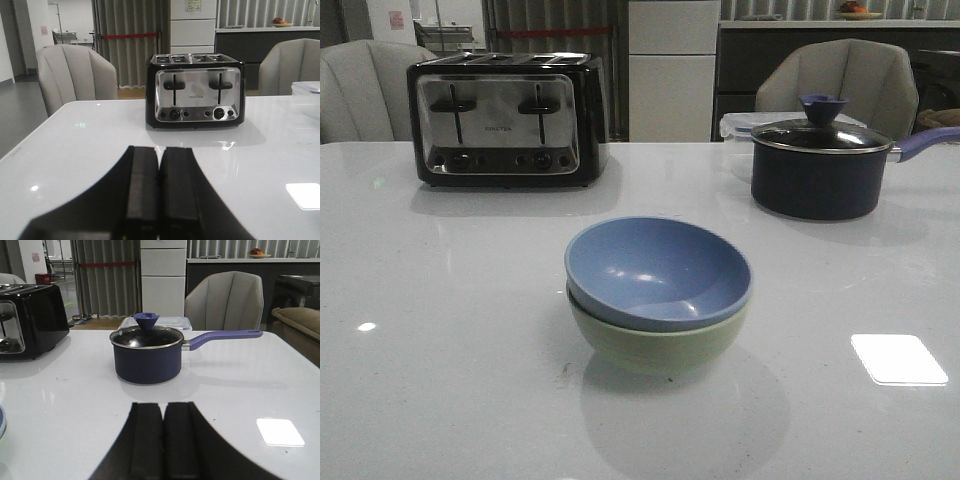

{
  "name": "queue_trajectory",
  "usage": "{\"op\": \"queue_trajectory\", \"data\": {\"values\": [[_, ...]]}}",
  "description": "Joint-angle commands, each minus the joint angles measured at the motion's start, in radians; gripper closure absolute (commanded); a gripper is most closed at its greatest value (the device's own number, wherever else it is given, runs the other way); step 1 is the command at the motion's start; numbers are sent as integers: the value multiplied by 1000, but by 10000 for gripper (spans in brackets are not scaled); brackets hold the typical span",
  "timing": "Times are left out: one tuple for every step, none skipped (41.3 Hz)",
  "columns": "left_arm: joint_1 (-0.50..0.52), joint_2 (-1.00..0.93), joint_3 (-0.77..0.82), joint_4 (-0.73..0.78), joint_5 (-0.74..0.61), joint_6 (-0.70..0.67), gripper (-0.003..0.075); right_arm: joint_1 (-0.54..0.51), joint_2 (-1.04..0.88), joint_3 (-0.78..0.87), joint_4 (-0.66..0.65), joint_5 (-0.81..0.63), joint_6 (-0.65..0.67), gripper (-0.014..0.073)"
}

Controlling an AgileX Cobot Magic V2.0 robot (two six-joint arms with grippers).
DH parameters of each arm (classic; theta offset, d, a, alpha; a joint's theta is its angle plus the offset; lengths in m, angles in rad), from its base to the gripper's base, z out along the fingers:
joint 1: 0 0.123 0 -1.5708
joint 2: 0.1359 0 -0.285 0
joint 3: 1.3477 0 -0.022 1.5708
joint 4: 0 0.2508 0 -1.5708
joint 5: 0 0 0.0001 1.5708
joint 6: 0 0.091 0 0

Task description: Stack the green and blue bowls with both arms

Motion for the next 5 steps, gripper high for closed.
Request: {"op": "queue_trajectory", "data": {"values": [[1,-19,2,-9,-94,-6,627,-7,-18,-4,-11,-82,2,564],[1,-19,2,-9,-94,-6,627,-7,-18,-4,-11,-82,2,564],[1,-19,2,-9,-94,-6,627,-7,-18,-4,-11,-82,2,564],[1,-19,2,-9,-94,-6,627,-7,-18,-4,-11,-82,2,564],[1,-19,2,-9,-94,-6,627,-7,-18,-4,-11,-82,2,564]]}}
